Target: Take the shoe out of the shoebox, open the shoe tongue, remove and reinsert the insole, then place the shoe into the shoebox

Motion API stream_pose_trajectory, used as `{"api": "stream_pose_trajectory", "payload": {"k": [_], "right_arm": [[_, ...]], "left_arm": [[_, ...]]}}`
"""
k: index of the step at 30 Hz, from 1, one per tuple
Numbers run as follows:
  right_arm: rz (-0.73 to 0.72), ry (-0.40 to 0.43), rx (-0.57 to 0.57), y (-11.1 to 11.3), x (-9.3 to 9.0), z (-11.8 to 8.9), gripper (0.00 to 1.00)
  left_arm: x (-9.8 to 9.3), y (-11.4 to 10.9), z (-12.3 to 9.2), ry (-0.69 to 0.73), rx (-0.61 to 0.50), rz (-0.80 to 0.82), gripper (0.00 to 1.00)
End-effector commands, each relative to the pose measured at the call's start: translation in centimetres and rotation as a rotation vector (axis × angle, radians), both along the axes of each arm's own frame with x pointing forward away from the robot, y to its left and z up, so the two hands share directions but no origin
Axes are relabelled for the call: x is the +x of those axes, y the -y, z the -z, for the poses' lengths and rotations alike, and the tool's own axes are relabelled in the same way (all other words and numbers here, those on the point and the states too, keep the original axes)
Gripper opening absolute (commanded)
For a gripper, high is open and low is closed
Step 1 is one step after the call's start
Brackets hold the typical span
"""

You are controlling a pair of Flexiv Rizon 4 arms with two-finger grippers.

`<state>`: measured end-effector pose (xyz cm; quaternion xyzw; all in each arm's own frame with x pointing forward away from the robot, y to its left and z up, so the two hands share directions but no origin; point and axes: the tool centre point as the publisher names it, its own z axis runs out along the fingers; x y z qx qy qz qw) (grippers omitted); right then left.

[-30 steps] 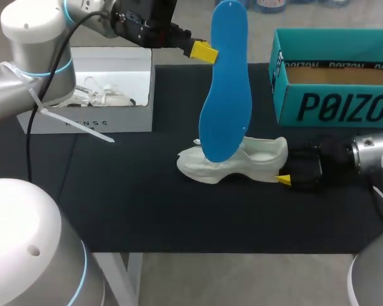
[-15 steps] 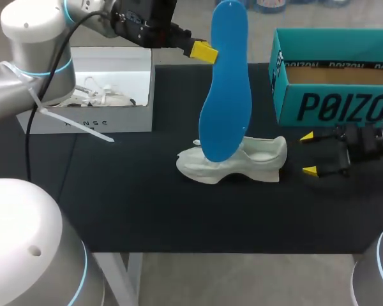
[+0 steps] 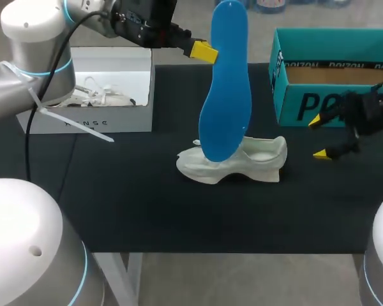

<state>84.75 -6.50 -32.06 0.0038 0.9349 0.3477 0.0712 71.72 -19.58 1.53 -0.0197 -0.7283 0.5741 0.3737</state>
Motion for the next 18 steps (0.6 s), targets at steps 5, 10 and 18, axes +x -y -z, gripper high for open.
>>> {"api": "stream_pose_trajectory", "payload": {"k": [5,10,18], "right_arm": [[-0.007,-0.007,-0.488,-3.6,1.2,-0.2,1.0],[-0.027,-0.002,-0.513,-4.1,0.9,-0.8,1.0],[-0.02,-0.006,-0.501,-2.8,0.2,-1.1,1.0]], "left_arm": [[-0.1,0.0,0.0,0.0,-0.002,-0.001,0.0],[-0.1,0.0,0.0,0.0,-0.002,-0.001,0.0],[-0.1,0.0,0.0,0.0,-0.002,-0.001,0.0]]}}
